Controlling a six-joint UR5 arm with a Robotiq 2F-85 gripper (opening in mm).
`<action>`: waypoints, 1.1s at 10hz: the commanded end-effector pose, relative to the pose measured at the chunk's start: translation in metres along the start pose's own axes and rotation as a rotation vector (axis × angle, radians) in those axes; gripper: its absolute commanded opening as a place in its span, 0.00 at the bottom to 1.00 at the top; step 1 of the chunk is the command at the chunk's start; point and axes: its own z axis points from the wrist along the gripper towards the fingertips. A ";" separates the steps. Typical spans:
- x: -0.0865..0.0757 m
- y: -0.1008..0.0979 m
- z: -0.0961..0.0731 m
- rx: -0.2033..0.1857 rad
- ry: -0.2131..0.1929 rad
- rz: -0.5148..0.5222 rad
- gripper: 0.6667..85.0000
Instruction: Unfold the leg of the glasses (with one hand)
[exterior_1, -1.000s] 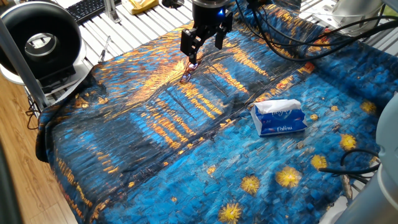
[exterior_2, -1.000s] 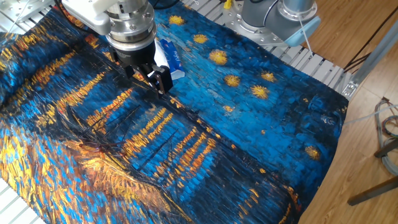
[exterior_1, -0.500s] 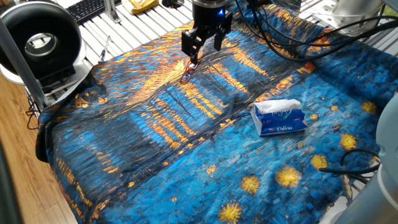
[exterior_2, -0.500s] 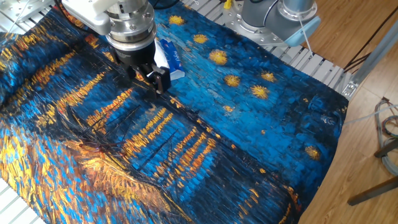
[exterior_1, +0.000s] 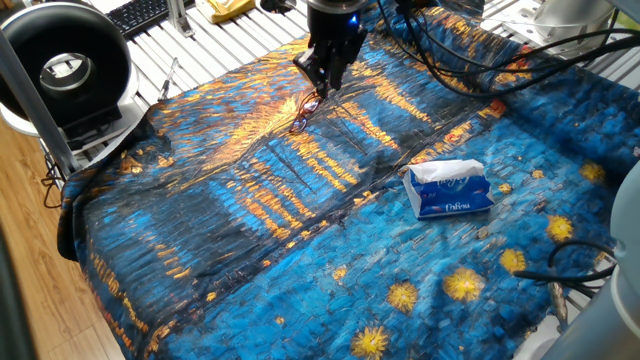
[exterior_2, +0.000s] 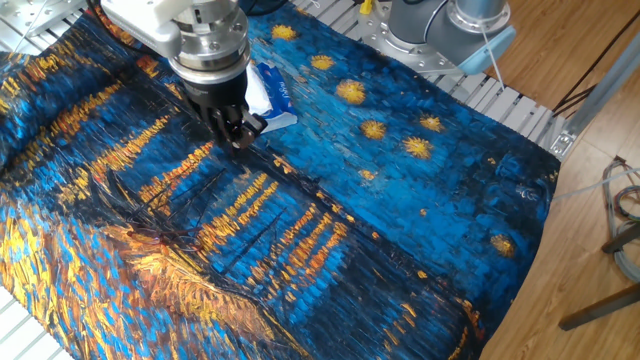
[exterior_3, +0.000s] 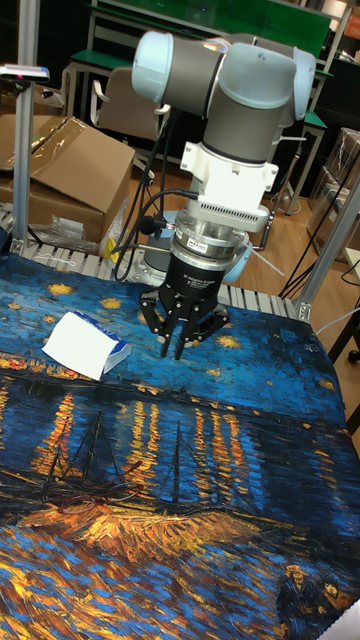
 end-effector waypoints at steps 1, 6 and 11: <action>-0.001 -0.001 -0.001 0.002 -0.007 -0.009 0.00; 0.004 -0.006 0.005 0.007 -0.003 -0.026 0.00; 0.008 -0.012 0.020 -0.010 -0.033 -0.028 0.00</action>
